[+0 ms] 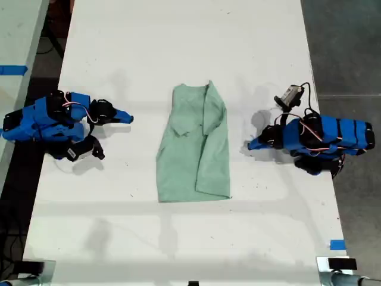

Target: Fold t shirt

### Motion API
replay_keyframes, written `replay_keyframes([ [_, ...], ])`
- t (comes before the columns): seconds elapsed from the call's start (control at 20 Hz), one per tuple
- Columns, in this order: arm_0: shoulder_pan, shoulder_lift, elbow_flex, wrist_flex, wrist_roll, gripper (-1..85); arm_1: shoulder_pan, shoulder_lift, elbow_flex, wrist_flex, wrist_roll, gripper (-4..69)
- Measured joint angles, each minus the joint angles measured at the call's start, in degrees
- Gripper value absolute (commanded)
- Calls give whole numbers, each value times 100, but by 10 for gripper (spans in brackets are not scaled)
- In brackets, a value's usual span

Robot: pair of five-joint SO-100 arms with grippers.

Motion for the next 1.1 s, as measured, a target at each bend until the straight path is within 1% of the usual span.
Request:
replay_keyframes([
  [1.1, 97, 0, 0, 0, -44, 0, 0, 0, 9, 9, 0, 12],
])
